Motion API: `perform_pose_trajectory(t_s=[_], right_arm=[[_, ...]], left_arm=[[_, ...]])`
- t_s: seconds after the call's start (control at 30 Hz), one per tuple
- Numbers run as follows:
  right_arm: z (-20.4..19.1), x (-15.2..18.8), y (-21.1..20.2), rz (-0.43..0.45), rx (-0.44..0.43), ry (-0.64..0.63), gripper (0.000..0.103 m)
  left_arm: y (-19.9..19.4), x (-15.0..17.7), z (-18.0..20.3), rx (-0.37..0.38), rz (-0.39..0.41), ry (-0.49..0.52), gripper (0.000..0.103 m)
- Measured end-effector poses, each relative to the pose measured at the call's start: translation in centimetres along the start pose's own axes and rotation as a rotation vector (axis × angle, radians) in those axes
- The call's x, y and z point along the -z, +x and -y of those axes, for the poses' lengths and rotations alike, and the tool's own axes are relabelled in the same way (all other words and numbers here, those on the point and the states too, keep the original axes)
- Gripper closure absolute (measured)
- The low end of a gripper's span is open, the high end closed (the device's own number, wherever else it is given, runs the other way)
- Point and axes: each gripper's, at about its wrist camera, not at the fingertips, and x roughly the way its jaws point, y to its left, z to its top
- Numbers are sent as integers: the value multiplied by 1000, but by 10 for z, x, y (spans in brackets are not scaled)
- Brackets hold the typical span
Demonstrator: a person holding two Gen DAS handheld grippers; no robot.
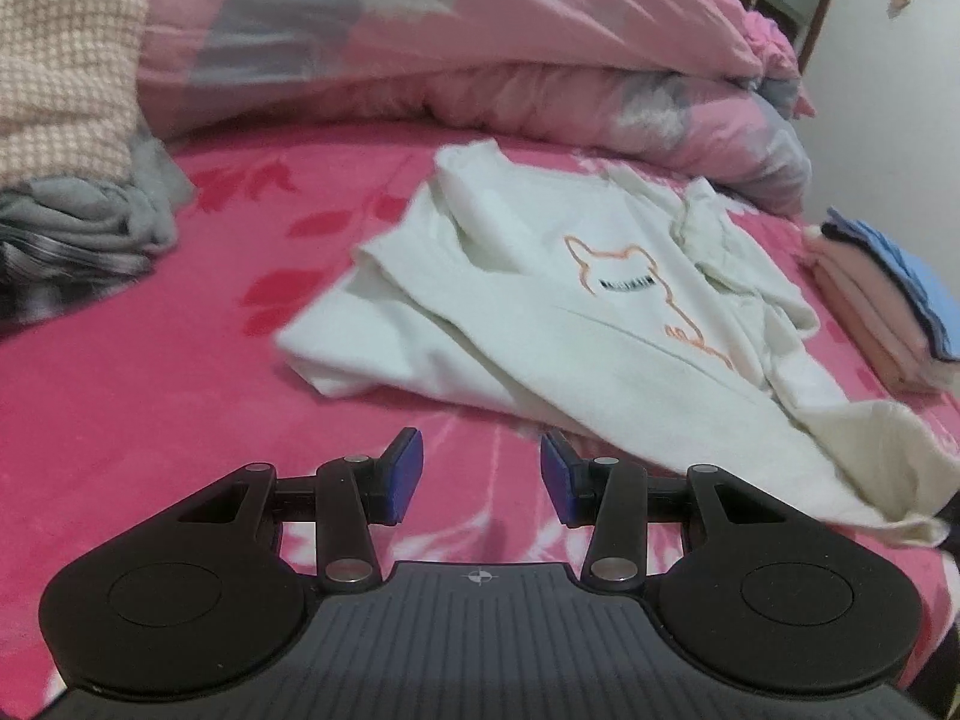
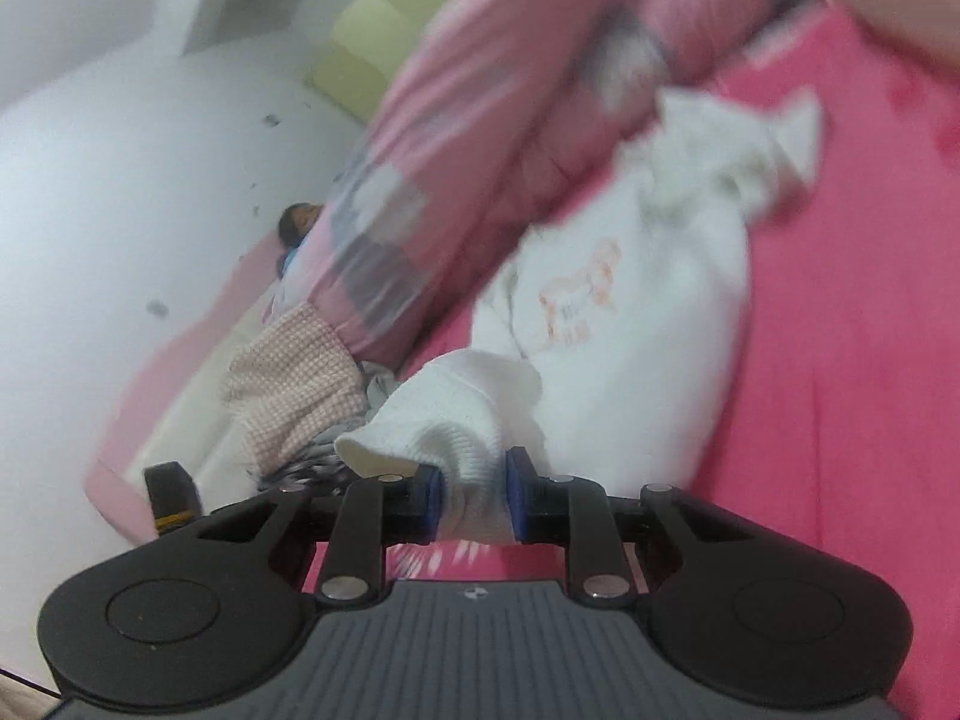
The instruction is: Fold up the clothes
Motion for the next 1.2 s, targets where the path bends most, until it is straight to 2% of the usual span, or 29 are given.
perform_pose_trajectory(t_s=[0.07,0.13,0.23,0.3,0.37,0.43,0.53,0.63,0.77,0.93,1.07,1.17,1.2], right_arm=[[25,9,-6,29,-42,150,80],[51,15,-15,81,-127,331,80],[68,14,-22,135,-204,444,79],[63,8,-25,153,-192,400,79],[49,1,-26,148,-149,301,79],[37,1,-28,153,-86,213,79],[33,9,-31,171,24,162,80],[33,18,-26,157,269,95,81],[19,29,-17,124,405,-46,80],[12,26,-14,122,423,-57,79],[15,29,-18,130,415,-40,79],[16,32,-22,136,415,-45,78],[16,32,-22,138,414,-46,78]], left_arm=[[5,3,5,10,-16,14,60],[7,4,9,15,-22,32,60],[10,6,13,17,-26,50,59],[11,7,13,14,-24,48,58],[11,8,12,4,-22,40,58],[12,7,7,-7,-17,12,58],[12,4,-5,-20,-3,-49,58],[16,-5,-19,-19,11,-123,58],[30,-27,-33,-28,53,-195,57],[62,-58,-39,-39,82,-203,56],[88,-73,-34,-99,70,-125,60],[107,-83,-31,-143,62,-68,90],[105,-82,-28,-155,68,-60,93]])
